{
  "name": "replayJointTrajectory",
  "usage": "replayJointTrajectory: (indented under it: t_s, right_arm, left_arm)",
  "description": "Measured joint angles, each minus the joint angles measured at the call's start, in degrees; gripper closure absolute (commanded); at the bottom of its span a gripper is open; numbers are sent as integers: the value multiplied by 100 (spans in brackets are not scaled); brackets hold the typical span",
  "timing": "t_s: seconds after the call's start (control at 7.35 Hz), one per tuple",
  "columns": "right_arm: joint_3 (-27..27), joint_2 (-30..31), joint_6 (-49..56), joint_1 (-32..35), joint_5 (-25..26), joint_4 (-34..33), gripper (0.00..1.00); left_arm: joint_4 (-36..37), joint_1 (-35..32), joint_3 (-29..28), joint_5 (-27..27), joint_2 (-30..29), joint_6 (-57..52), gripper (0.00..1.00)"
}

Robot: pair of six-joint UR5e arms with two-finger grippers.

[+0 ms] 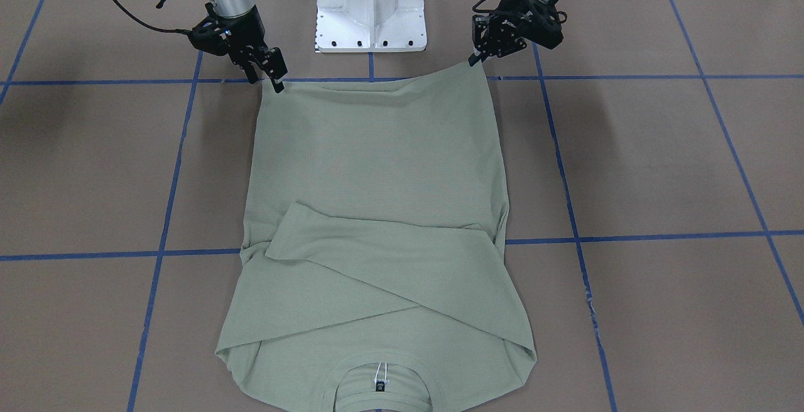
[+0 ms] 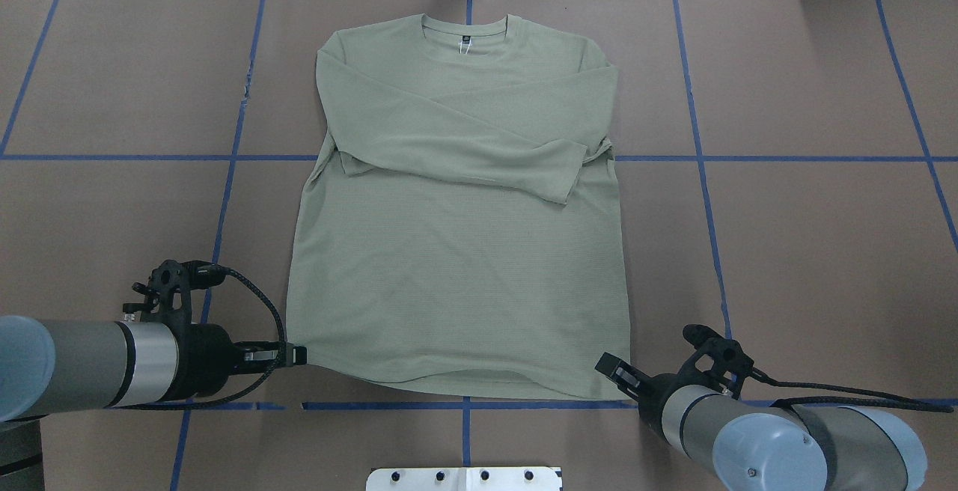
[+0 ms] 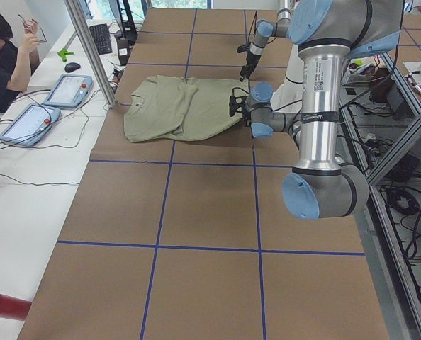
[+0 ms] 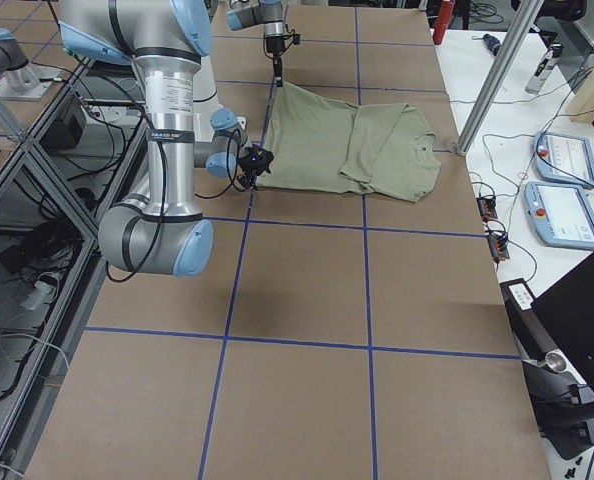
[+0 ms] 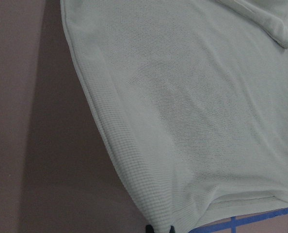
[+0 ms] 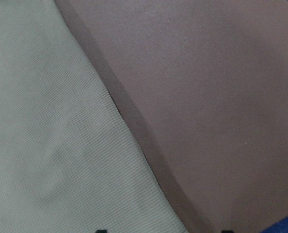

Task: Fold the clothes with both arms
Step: 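Lift the hem with both grippers and fold it over toward the collar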

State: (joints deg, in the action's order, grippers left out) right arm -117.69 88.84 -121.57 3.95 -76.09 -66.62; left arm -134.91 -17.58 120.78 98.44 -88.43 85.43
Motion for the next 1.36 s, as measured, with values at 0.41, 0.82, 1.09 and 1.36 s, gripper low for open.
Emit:
replayJointTrajectory:
  t_s: [0.41,0.82,1.09,1.36]
  right_arm:
    - [1,-13,2,-56,5,0,98]
    - [-134,-1,-4,-21,-4,-25,100]
    - [-649,19,14,4,-83,-710,100]
    - [-1832,10,28,44,-493,-2053,100]
  left_arm:
    - [0,-15,19,0,49,0,100]
    - [0,-17,54,13,60,0,100]
    - [4,-21,97,39,72,0,100]
    - [580,-40,812,383,206,-6,100]
